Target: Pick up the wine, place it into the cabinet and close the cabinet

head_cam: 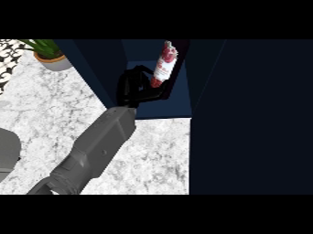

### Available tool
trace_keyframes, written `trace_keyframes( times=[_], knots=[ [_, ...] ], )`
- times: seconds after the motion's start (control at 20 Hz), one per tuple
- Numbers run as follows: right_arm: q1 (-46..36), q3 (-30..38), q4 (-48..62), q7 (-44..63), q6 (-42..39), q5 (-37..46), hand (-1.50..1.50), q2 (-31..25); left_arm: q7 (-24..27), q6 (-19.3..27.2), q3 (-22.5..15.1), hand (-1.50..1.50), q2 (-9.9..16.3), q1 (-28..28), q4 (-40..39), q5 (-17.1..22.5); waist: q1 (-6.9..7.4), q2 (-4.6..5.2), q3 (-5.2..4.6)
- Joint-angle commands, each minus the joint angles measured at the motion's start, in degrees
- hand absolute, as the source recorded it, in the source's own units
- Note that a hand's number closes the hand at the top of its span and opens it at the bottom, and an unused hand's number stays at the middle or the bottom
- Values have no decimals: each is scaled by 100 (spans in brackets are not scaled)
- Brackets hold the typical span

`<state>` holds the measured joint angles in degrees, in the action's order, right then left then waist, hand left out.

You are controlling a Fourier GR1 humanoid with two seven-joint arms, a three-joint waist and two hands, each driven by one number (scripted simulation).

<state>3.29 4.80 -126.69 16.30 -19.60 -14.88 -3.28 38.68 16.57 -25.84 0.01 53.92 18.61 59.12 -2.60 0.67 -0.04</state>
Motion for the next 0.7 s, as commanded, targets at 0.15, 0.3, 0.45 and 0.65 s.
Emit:
trace_keyframes(
  times=[0.15,0.3,0.45,0.65],
  knots=[
    [-126,-265,-317,334,245,103,-150,121,221,-469,203,150,-1,160,-839,-18,-40,34,-7],
    [34,-43,-29,58,33,-17,-150,26,653,-473,230,150,-1,-166,-686,46,-28,20,-3],
    [-61,121,-46,80,-28,-176,-150,-109,976,-327,384,150,-1,-139,-790,141,-69,38,-4],
    [-271,-237,-201,303,309,291,-150,88,1170,-437,527,-150,155,131,-948,27,83,15,-7]
  ],
)
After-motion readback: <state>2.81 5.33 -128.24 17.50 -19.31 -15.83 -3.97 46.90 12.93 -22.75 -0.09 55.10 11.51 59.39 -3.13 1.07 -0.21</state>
